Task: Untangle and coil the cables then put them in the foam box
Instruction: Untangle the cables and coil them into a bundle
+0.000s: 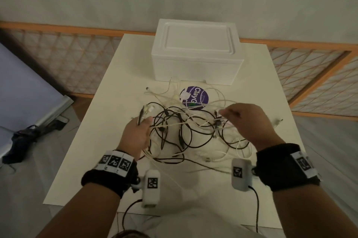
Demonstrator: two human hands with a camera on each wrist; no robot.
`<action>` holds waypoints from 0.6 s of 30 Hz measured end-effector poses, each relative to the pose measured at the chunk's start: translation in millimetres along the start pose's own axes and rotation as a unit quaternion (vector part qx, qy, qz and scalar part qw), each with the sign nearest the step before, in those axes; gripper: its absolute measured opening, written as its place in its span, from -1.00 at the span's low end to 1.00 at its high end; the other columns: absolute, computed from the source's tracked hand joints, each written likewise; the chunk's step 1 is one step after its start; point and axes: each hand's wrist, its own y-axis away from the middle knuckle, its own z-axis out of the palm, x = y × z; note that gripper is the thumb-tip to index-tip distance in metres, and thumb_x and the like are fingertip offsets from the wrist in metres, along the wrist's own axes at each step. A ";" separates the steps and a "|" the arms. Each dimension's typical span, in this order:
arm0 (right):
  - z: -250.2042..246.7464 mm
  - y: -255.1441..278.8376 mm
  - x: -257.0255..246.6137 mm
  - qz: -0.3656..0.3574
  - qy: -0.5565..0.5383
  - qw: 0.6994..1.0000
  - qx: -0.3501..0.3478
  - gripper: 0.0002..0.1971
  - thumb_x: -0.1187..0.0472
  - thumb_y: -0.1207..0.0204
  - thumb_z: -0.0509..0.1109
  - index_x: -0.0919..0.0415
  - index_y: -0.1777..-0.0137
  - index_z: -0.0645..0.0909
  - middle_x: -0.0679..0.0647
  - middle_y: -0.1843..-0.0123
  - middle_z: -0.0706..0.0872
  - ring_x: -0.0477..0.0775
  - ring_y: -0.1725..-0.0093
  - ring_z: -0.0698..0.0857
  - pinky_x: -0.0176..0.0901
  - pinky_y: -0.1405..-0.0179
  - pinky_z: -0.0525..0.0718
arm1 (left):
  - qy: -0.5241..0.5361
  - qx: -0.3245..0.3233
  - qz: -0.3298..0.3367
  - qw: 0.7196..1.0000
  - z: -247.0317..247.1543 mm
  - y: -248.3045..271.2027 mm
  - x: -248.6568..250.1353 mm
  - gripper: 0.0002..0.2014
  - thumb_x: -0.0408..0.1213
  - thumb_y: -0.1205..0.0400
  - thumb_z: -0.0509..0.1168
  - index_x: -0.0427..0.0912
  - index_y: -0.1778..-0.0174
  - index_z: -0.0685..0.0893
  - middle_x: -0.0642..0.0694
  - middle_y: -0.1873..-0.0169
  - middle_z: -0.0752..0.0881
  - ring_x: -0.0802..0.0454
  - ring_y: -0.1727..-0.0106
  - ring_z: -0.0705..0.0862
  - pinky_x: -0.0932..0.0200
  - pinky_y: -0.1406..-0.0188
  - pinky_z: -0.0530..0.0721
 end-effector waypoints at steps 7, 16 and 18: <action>5.7 4.1 -6.9 0.021 -0.067 0.998 0.000 -0.60 -0.06 -0.62 0.25 0.24 0.20 0.70 0.12 0.31 0.71 0.13 0.21 0.68 -0.06 0.17 0.57 | -0.278 0.012 0.074 0.958 -17.8 -5.8 -12.1 -0.81 -0.17 -0.68 0.25 -0.15 0.23 0.58 -0.09 0.37 0.61 0.06 0.48 0.45 0.14 0.38 0.41; 59.2 13.8 -62.3 -0.209 0.029 0.977 -0.032 -0.75 0.07 -0.38 0.55 0.20 0.07 0.65 0.09 0.18 0.73 0.12 0.15 0.67 -0.19 0.24 0.42 | -0.190 -0.213 0.072 0.956 47.9 50.7 17.7 -0.75 -0.03 -0.70 0.23 -0.04 0.24 0.60 0.13 0.65 0.51 0.16 0.64 0.38 0.24 0.58 0.34; 55.7 16.3 -62.1 -0.229 0.005 0.973 -0.025 -0.75 0.09 -0.36 0.55 0.22 0.09 0.63 0.11 0.22 0.70 0.12 0.21 0.64 -0.16 0.28 0.47 | -0.100 -0.261 0.016 0.960 47.5 53.0 13.3 -0.70 -0.03 -0.70 0.22 -0.13 0.27 0.53 0.03 0.62 0.51 0.12 0.67 0.26 0.30 0.68 0.22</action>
